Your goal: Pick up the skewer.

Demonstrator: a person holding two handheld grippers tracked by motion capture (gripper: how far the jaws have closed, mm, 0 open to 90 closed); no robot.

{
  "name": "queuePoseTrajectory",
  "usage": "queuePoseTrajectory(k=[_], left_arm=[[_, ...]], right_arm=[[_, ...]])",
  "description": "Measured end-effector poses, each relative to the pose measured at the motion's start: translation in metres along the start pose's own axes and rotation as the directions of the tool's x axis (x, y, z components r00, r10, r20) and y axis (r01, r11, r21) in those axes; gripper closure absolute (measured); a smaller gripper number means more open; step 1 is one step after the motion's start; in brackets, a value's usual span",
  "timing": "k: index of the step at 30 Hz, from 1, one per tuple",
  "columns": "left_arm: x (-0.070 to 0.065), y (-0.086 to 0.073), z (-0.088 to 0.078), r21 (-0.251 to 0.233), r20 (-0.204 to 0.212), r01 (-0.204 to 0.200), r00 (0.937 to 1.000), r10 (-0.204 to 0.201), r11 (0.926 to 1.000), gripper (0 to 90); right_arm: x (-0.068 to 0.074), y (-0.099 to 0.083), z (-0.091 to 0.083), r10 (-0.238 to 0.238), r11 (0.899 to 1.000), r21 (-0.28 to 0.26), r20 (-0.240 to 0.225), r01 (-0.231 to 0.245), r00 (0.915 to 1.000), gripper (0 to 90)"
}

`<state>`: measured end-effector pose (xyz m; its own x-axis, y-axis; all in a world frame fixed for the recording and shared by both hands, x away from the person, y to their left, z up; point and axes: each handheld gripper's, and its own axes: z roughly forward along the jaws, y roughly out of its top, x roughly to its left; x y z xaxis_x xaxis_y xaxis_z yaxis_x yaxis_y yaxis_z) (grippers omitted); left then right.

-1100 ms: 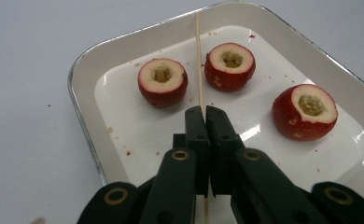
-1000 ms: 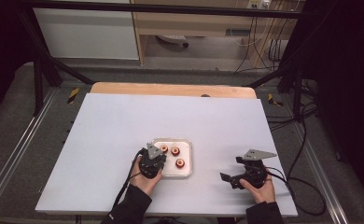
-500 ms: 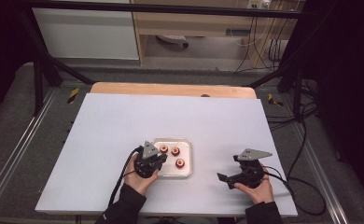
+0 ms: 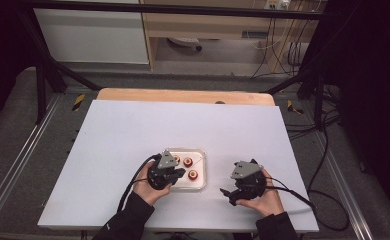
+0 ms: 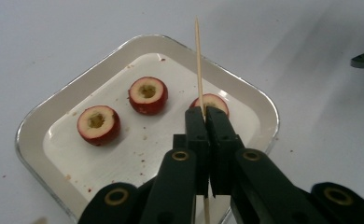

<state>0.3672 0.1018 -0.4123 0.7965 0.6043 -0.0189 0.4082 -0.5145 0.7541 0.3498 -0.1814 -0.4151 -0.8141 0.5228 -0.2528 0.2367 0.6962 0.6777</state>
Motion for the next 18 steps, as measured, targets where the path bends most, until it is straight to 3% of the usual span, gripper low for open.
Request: queuePoseTrajectory(k=[3,7,11,12,13,14,18], left_arm=[[-0.004,0.004,0.001,0.018,0.011,-0.031,0.9995,0.031,0.9994,88.2],[-0.008,0.01,0.004,0.034,0.027,-0.059,0.998,0.058,0.9977,88.2],[-0.014,0.018,0.008,0.05,0.053,-0.086,0.9952,0.083,0.9951,88.2],[-0.014,0.018,0.008,0.05,0.053,-0.086,0.9952,0.083,0.9951,88.2],[-0.016,0.019,0.009,0.055,0.058,-0.093,0.9942,0.09,0.9941,88.2],[-0.018,0.02,0.01,0.057,0.065,-0.099,0.9933,0.096,0.9934,88.2],[-0.024,0.026,0.014,0.072,0.083,-0.129,0.9889,0.123,0.9889,88.2]], right_arm=[[0.002,0.005,0.001,-0.042,0.999,0.012,0.002,0.041,0.9991,8.1],[0.007,0.017,0.004,-0.157,0.987,0.038,0.002,0.157,0.9875,14.3],[0.01,0.024,0.003,-0.237,0.971,0.037,0.011,0.237,0.9713,21.1],[0.01,0.024,0.003,-0.237,0.971,0.037,0.011,0.237,0.9713,21.1],[0.011,0.026,0.004,-0.261,0.965,0.035,0.012,0.26,0.9653,22.9],[0.012,0.029,0.004,-0.309,0.951,0.032,0.018,0.308,0.9509,26.7],[0.014,0.031,0.006,-0.41,0.912,0.036,0.026,0.409,0.9115,35.6]])
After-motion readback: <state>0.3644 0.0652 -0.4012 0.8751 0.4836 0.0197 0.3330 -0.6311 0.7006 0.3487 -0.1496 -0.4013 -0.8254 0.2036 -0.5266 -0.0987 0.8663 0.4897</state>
